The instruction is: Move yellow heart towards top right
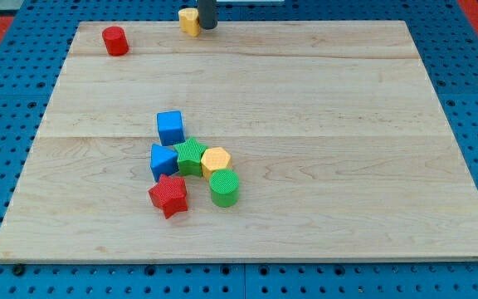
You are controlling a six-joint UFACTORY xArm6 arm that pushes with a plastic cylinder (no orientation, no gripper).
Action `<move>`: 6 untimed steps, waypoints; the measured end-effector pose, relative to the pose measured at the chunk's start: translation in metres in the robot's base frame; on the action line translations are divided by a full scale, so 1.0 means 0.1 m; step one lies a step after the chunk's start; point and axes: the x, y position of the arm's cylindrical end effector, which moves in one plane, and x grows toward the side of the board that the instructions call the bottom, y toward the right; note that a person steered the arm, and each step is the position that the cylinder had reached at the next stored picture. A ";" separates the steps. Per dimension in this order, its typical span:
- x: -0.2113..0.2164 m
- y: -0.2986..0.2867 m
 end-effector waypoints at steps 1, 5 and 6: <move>0.52 -0.29; -0.16 0.04; -0.15 -0.21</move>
